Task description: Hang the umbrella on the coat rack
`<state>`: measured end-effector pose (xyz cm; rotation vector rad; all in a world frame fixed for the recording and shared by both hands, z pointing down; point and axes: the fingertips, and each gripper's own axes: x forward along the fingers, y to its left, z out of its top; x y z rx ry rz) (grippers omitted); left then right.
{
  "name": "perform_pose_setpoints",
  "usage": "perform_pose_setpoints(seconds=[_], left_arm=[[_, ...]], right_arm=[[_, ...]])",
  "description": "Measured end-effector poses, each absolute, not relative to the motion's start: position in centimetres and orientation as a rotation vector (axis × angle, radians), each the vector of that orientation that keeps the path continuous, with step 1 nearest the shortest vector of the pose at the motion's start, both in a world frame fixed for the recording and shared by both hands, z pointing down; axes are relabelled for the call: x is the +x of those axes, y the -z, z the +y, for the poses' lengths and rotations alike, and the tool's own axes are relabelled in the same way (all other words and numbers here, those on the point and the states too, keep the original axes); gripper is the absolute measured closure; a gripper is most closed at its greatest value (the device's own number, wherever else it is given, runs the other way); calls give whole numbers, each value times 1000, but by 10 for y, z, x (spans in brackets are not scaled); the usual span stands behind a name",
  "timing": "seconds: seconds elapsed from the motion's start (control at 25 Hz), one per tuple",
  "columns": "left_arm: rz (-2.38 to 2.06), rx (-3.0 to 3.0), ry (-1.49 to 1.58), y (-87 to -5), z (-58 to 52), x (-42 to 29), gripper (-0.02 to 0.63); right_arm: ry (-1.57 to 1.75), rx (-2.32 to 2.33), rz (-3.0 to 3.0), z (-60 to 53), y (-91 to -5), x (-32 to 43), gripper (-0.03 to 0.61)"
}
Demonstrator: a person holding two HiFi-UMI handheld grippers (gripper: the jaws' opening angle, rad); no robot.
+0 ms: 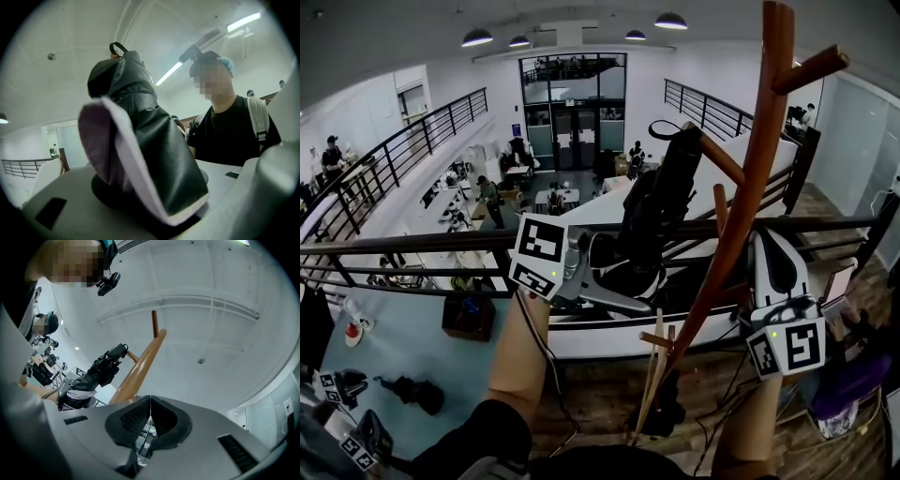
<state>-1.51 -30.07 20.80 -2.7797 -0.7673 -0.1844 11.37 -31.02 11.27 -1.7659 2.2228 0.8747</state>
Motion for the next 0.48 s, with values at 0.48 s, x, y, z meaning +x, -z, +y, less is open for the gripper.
perform_pose_setpoints(seconds=[0.48], left_arm=[[49,-2846,141,-188,-371,-56,379]], right_arm=[[-864,-1765,2223,-309,-110,113,549]])
